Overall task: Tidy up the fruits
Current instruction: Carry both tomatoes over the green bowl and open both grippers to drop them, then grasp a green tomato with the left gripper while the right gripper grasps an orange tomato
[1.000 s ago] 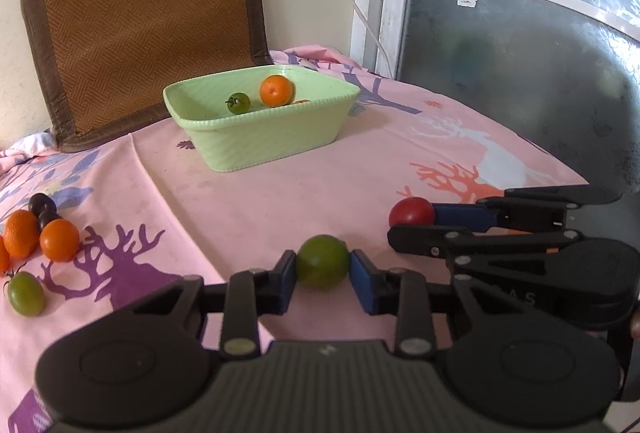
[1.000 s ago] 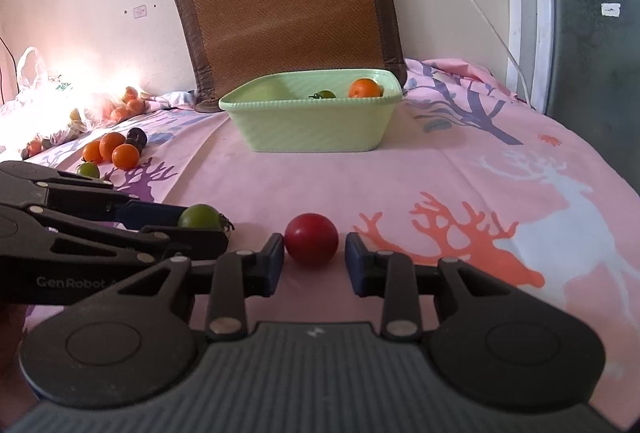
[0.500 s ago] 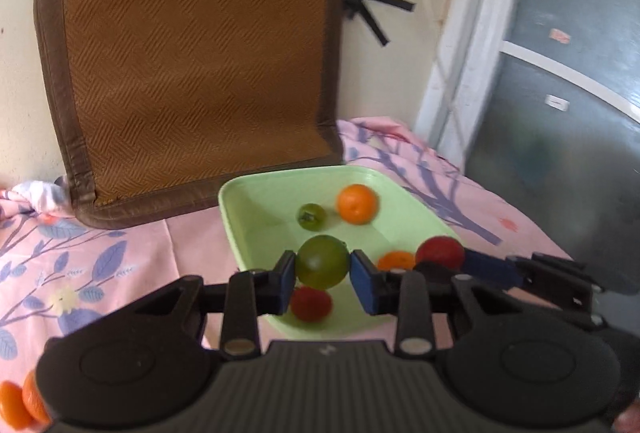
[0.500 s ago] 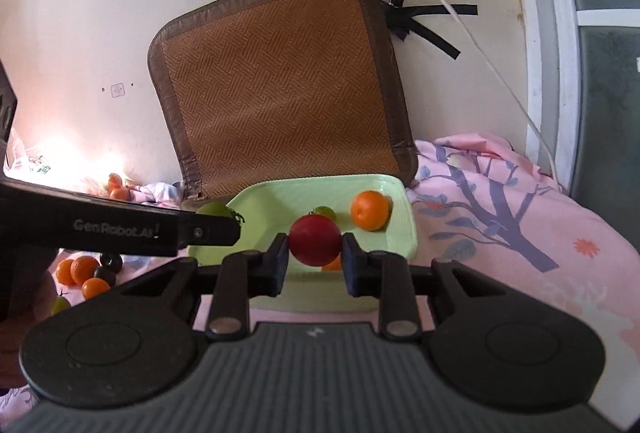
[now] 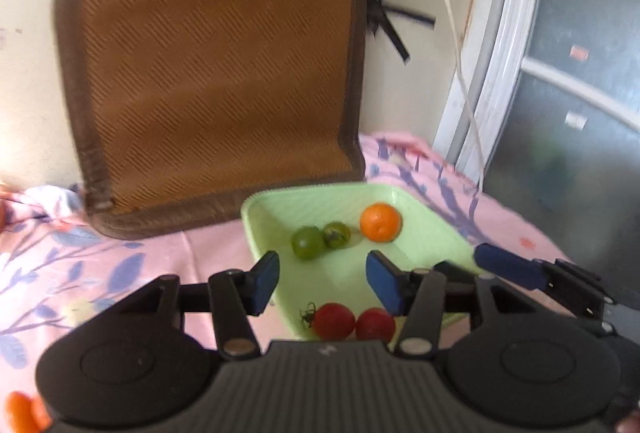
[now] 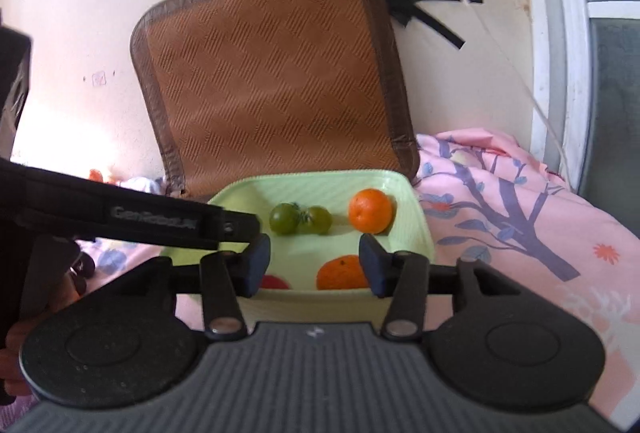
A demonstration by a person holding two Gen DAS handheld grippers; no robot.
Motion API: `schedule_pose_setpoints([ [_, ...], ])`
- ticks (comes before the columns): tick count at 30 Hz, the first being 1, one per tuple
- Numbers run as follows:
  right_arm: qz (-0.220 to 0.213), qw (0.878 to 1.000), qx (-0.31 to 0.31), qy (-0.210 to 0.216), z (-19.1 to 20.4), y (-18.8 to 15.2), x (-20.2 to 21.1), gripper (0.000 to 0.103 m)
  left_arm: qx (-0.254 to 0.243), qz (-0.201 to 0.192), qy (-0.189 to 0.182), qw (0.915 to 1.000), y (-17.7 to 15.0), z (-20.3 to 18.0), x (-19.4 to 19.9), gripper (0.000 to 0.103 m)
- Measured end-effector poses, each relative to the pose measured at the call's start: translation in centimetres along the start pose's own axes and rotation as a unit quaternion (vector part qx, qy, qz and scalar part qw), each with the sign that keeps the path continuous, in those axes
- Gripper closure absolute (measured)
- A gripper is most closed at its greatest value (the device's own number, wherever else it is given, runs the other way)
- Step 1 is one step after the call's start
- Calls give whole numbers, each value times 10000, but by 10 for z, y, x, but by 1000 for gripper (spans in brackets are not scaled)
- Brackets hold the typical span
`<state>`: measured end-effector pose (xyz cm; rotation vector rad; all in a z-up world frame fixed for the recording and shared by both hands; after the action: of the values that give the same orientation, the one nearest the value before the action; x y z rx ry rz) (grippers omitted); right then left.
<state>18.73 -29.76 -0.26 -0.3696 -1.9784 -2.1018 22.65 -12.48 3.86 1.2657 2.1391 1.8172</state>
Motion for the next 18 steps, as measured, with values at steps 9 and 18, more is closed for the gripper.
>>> schedule_pose_setpoints([
  [9,-984,9942,-398,180,13,-2,66,0,680,-726,1236,9873,-47,72,167,49],
  [18,-276,9878,1041,1127,110,-20,70,8,1038,-584,1093,9869,-94,97,203,50],
])
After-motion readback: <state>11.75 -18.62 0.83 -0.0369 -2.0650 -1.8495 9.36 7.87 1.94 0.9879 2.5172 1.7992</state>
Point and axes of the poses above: each gripper's, at about its wrist camera, not at the fingertips, and x roughly against the way its jaws point, z to its left, y to its top, the point moved 2 cm from there along -x, roughly the way its jaws point, and after that the axes turned 15 degrees about -y, right-handed, at the moved point
